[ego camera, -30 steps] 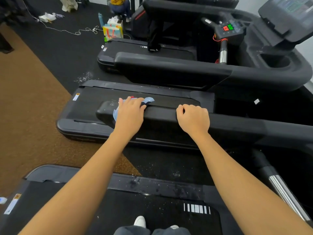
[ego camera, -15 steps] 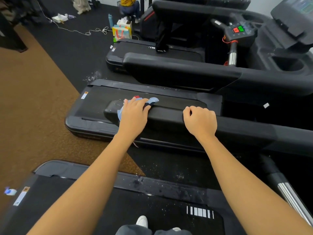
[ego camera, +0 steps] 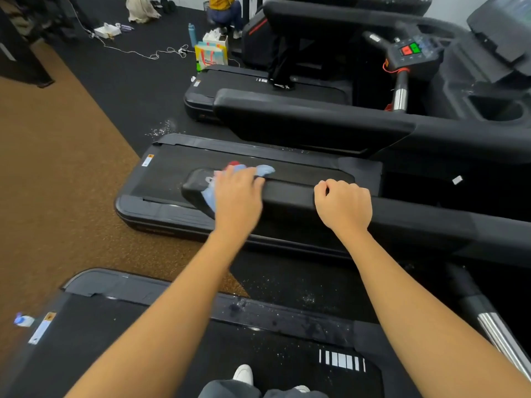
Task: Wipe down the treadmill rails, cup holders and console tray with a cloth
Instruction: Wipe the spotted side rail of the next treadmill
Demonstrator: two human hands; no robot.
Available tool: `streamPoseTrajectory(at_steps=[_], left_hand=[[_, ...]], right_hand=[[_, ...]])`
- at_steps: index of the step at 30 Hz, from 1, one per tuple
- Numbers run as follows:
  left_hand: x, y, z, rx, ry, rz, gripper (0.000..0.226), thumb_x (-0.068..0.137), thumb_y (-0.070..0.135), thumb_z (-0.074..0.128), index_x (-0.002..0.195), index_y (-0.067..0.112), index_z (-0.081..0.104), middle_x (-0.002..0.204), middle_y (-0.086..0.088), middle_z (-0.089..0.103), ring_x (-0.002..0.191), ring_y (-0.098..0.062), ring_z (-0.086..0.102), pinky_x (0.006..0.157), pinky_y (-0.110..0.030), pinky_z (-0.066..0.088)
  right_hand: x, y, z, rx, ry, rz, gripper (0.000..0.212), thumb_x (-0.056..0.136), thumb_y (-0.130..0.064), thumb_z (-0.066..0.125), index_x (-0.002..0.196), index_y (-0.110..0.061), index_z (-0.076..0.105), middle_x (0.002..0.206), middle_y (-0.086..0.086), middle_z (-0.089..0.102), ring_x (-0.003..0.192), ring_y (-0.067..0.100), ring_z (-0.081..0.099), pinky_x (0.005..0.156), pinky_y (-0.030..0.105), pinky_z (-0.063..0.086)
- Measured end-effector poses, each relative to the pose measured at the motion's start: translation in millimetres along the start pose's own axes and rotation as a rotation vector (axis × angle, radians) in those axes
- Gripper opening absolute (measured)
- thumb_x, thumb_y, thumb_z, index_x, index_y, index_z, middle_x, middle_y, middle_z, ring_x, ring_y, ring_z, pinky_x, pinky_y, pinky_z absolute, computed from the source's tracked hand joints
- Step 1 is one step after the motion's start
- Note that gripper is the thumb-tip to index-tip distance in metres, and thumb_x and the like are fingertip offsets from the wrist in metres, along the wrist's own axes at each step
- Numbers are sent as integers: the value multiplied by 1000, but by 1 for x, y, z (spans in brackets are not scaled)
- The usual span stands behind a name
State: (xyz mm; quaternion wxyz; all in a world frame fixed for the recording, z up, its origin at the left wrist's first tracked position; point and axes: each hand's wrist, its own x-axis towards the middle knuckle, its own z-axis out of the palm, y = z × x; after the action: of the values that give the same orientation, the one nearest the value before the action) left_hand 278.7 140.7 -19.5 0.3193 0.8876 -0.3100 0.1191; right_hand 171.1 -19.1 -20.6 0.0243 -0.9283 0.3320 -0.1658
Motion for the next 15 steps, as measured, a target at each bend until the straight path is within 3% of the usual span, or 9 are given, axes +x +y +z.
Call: streamPoseTrajectory(at_steps=[3,5,9,11,15], left_hand=[[-17,29,21,-88,-38,75,27,94,24,49,113,10,61,116,-9,63,117,-26,51,106,-41,28],[-17,29,23,-89,-35,93,26,93,22,51,113,9,62,116,-11,63,119,-29,50,108,-46,27],[-7,7,8,-13,-33,187,24,94,23,49,109,9,62,105,-7,65,101,-24,56,97,-41,37],[3,-14,-3,28,-11,119,27,95,27,42,107,12,61,98,-4,63,93,-19,54,88,-33,35],[15,-54,-25,17,22,-43,26,96,24,42,105,10,61,94,-6,63,91,-21,55,91,-39,39]], right_hand=[[1,0,-1,2,3,0,46,96,-33,31,62,-14,54,55,0,53,57,20,51,70,34,41],[0,1,-1,4,6,-6,46,96,-34,31,62,-14,55,56,0,53,58,19,51,68,33,40],[0,4,-2,4,8,-26,45,97,-33,32,60,-15,51,53,-2,48,55,19,49,65,31,38],[-1,5,-2,7,11,-32,45,97,-33,32,60,-15,50,52,-2,47,54,18,49,66,32,41],[-1,4,-1,13,12,-19,46,97,-33,33,63,-14,55,55,0,52,57,20,52,71,34,43]])
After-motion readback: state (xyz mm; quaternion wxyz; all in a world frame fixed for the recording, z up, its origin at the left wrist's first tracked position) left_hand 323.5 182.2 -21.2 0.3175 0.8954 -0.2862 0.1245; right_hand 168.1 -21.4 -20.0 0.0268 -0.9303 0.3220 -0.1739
